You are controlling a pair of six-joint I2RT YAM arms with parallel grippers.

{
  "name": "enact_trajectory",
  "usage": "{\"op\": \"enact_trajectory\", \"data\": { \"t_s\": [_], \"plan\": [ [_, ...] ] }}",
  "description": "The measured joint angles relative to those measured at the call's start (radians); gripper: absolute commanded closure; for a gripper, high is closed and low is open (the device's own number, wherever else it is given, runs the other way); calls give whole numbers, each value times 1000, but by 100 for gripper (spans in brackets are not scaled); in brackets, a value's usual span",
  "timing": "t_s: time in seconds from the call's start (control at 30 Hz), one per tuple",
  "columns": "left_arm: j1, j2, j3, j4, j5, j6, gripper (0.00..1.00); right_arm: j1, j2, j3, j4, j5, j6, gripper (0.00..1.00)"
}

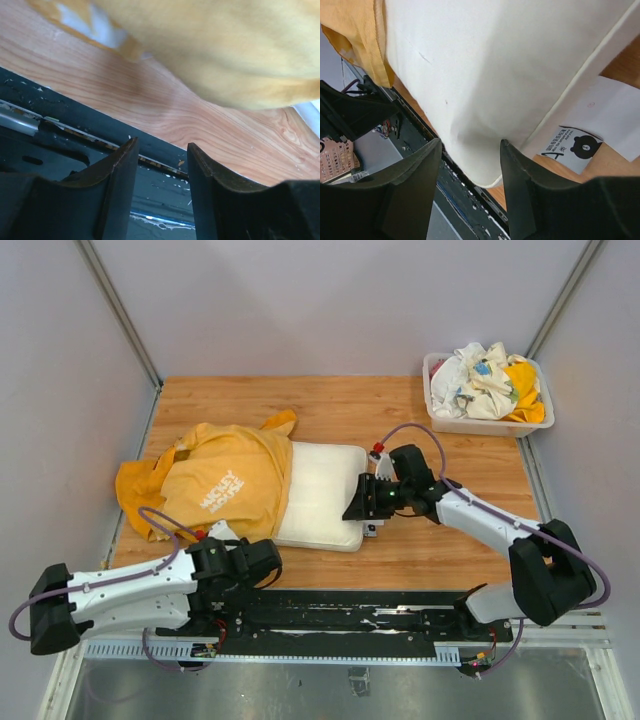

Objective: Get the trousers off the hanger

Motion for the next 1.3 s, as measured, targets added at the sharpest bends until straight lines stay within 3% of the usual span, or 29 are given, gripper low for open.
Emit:
{"op": "enact_trajectory", "data": {
  "t_s": [0.2,0.57,0.87,1.13,1.3],
  "plan": [
    [0,-148,-87,-11,-27,-109,47,12,-47,-42,-53,42,-39,42],
    [0,-150,-90,-104,-162,-309,38,31,-71,-92,-89,57,-58,41],
    [1,-150,-109,-154,-309,-357,33,47,-51,-92,-83,57,-58,40],
    [148,-80,-187,52,-349,-241,47,60,-25,-87,-84,57,-60,40],
    [195,-21,-188,168,-365,-148,80,60,-3,-72,-84,56,-70,40]
  ]
}}
